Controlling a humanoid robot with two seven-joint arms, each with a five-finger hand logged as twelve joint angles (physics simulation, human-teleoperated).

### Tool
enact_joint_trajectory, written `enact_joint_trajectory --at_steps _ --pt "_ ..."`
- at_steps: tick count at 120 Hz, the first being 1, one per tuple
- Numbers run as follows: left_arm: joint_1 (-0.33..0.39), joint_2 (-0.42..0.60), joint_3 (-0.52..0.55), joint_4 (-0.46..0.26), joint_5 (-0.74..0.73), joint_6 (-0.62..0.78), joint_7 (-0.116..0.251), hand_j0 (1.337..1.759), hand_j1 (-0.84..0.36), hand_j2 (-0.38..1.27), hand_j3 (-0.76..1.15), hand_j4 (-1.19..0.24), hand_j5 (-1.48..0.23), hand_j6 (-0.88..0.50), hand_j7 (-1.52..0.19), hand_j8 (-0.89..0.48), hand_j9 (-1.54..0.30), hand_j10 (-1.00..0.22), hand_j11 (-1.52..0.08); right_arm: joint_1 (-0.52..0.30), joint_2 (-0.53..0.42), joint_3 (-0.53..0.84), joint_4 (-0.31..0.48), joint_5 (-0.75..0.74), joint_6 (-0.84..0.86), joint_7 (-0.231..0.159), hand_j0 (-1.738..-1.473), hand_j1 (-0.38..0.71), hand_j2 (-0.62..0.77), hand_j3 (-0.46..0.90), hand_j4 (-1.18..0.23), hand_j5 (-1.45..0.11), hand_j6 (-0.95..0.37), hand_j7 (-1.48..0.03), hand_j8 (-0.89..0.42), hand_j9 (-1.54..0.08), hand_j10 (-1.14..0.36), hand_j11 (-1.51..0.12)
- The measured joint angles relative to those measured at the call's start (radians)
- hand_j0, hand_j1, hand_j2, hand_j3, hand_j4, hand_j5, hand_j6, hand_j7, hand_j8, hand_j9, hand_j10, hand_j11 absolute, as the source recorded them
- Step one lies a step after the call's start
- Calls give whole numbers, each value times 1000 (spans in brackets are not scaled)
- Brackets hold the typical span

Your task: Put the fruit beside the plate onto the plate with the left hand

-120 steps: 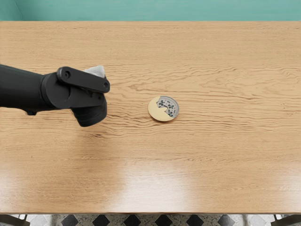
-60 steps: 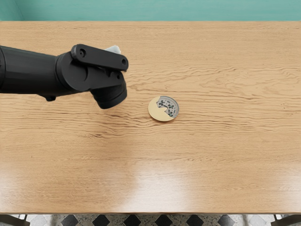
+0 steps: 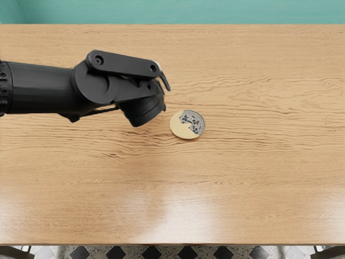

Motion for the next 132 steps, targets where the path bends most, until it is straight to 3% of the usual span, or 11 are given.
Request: enact_joint_trajectory --at_steps 24,26,30,36,64,78,100,132 --pt "33 0 -79 -4 13 -10 0 1650 -480 846 0 -809 -1197 -809 -1192 -308 -1165 -367 -1132 0 0 0 1 0 0 0 -1658 -305 -7 0 -37 -47 -37 -47 -37 -47 -37 -47" --pt "34 0 -84 -4 15 -11 0 1650 -470 803 0 -815 -1186 -815 -1181 -320 -1157 -423 -1132 0 0 0 1 0 0 0 -1658 -305 -7 0 -37 -47 -37 -47 -37 -47 -37 -47" --pt "42 0 -95 -4 15 -14 0 1650 -466 843 0 -816 -1183 -816 -1179 -339 -1161 -386 -1130 0 0 0 1 0 0 0 -1658 -305 -7 0 -37 -47 -37 -47 -37 -47 -37 -47" --pt "58 0 -114 -4 22 -22 0 1651 -467 863 0 -820 -1175 -820 -1171 -345 -1151 -441 -1127 0 0 -1 1 0 0 0 -1658 -305 -7 0 -37 -47 -37 -47 -37 -47 -37 -47" --pt "71 0 -198 -4 43 -61 0 1652 -519 942 0 -818 -1183 -818 -1180 -377 -1153 -462 -1125 0 0 -1 2 0 0 0 -1658 -305 -7 0 -37 -47 -37 -47 -37 -47 -37 -47" --pt "87 0 -212 -3 49 -69 0 1654 -492 769 0 -798 -1131 -798 -1128 -399 -1102 -516 -1085 0 0 -2 2 0 0 0 -1658 -305 -7 0 -37 -47 -37 -47 -37 -47 -37 -47" --pt "106 0 -245 8 54 -65 0 1656 -223 350 0 -517 -710 -517 -709 -354 -698 -402 -691 0 0 -2 2 0 0 0 -1658 -305 -7 0 -37 -47 -37 -47 -37 -47 -37 -47" --pt "109 0 -310 7 56 -68 0 1658 -27 132 0 -325 -432 -325 -432 -281 -429 -294 -427 0 0 -2 1 -1 0 0 -1658 -305 -7 0 -37 -47 -37 -47 -37 -47 -37 -47"
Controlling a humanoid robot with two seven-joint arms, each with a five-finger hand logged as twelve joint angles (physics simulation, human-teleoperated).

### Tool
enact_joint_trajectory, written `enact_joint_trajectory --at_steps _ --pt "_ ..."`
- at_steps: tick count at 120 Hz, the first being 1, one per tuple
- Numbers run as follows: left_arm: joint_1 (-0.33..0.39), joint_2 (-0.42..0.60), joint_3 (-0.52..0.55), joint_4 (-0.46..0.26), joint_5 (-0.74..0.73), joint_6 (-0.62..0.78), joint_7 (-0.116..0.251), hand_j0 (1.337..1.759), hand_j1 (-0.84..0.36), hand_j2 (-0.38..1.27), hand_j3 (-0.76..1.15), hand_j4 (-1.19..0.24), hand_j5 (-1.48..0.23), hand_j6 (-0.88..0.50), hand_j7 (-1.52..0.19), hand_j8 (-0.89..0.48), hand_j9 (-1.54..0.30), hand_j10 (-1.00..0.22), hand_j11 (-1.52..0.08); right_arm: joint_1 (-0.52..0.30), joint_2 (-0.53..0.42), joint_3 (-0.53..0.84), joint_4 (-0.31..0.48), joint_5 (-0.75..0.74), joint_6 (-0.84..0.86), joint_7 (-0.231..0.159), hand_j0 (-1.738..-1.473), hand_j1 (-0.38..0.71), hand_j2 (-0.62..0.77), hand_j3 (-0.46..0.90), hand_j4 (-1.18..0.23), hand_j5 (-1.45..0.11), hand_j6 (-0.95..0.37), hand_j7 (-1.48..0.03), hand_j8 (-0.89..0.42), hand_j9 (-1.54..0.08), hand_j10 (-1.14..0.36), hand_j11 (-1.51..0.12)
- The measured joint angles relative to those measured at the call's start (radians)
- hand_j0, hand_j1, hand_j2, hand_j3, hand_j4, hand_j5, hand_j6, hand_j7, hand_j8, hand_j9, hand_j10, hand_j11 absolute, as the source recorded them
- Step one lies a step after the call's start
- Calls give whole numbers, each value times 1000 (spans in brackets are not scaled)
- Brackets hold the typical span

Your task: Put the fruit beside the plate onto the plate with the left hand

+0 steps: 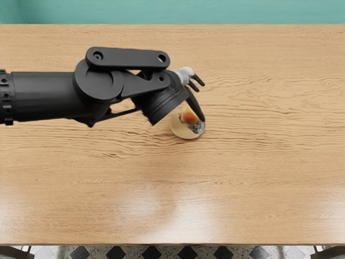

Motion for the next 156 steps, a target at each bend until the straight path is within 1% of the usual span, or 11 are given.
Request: enact_joint_trajectory --at_steps 9,20,35,59,69,85,101,111,119,133,156 --pt "46 7 -67 -34 1 -23 0 1658 -4 107 0 -302 -399 -302 -399 -271 -397 -280 -396 0 0 0 -1 0 0 0 -1658 -305 -7 0 -37 -47 -37 -47 -37 -47 -37 -47" --pt "96 159 -163 -117 6 -77 0 1658 16 87 0 -283 -373 -284 -372 -264 -371 -270 -370 0 0 0 -1 0 0 0 -1658 -305 -7 0 -37 -47 -37 -47 -37 -47 -37 -47" --pt "245 384 -307 -233 10 -194 0 1658 31 70 0 -269 -351 -269 -351 -258 -350 -261 -350 0 0 -1 -1 0 0 0 -1658 -305 -7 0 -37 -47 -37 -47 -37 -47 -37 -47" --pt "543 640 -603 -362 32 -482 0 1658 42 58 0 -257 -335 -257 -335 -253 -335 -254 -335 0 0 0 -1 0 0 0 -1658 -305 -7 0 -37 -47 -37 -47 -37 -47 -37 -47" --pt "688 709 -744 -395 36 -609 0 1658 44 55 0 -255 -332 -255 -332 -252 -332 -253 -332 0 0 0 -1 0 0 0 -1658 -305 -7 0 -37 -47 -37 -47 -37 -47 -37 -47" --pt "839 763 -942 -415 36 -785 0 1658 47 53 0 -253 -329 -253 -329 -251 -329 -252 -329 0 0 0 -1 0 0 0 -1658 -305 -7 0 -37 -47 -37 -47 -37 -47 -37 -47" --pt "1018 796 -1122 -421 31 -946 0 1658 47 52 0 -252 -328 -252 -328 -252 -328 -252 -328 0 0 0 -1 -1 0 0 -1658 -305 -7 0 -37 -47 -37 -47 -37 -47 -37 -47" --pt "1061 862 -1199 -421 1 -1024 0 1658 47 52 0 -252 -328 -252 -328 -252 -328 -252 -328 0 0 0 -1 0 0 0 -1658 -305 -7 0 -37 -47 -37 -47 -37 -47 -37 -47" --pt "1115 867 -1261 -417 -22 -1055 0 1658 47 52 0 -252 -328 -252 -328 -252 -328 -252 -328 0 0 0 -1 0 0 0 -1658 -305 -7 0 -37 -47 -37 -47 -37 -47 -37 -47" --pt "1125 868 -1319 -377 -80 -1077 0 1658 46 52 0 -253 -329 -253 -329 -253 -329 -253 -329 0 0 0 -1 0 0 0 -1658 -305 -7 0 -37 -47 -37 -47 -37 -47 -37 -47" --pt "1128 864 -1338 -316 -138 -1087 0 1658 46 52 0 -253 -330 -253 -330 -253 -330 -253 -330 0 0 0 -1 0 0 0 -1658 -305 -7 0 -37 -47 -37 -47 -37 -47 -37 -47"
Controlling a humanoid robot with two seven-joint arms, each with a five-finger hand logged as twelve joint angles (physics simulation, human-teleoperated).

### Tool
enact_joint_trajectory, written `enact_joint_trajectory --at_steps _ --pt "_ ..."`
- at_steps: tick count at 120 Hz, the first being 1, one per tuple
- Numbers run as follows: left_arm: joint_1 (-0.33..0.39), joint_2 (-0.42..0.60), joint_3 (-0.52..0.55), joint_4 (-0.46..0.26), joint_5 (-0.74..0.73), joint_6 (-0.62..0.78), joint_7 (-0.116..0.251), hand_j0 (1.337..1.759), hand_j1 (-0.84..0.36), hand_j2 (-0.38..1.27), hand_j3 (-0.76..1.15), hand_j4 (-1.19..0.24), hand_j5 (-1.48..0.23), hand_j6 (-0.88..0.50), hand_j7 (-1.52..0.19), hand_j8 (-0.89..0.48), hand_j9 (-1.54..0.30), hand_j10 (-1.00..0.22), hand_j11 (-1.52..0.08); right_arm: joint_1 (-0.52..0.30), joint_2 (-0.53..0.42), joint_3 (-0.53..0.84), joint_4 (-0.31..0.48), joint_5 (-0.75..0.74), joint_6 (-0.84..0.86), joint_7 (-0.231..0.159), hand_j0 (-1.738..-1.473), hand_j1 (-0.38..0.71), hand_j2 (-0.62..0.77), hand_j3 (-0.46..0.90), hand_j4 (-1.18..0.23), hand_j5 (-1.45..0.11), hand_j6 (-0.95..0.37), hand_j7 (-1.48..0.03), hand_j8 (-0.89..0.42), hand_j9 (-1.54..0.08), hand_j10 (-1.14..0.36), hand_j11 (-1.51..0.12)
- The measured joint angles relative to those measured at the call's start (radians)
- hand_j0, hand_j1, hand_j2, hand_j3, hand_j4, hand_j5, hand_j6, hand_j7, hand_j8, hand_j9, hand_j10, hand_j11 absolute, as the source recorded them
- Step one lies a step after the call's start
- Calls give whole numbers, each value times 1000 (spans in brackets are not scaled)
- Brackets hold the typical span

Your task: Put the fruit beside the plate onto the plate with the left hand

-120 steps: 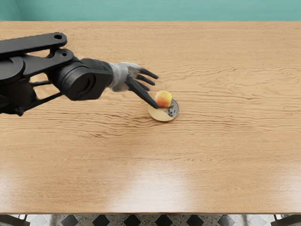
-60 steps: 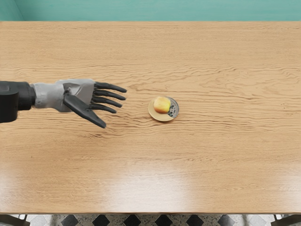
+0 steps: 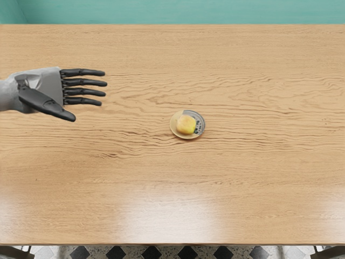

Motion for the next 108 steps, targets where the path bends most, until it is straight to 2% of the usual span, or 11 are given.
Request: enact_joint_trajectory --at_steps 108 --pt "0 0 -2 14 -12 -2 0 1658 45 52 0 -253 -330 -253 -330 -253 -330 -253 -330 0 0 0 0 0 0 0 -1658 -305 -7 0 -37 -47 -37 -47 -37 -47 -37 -47"
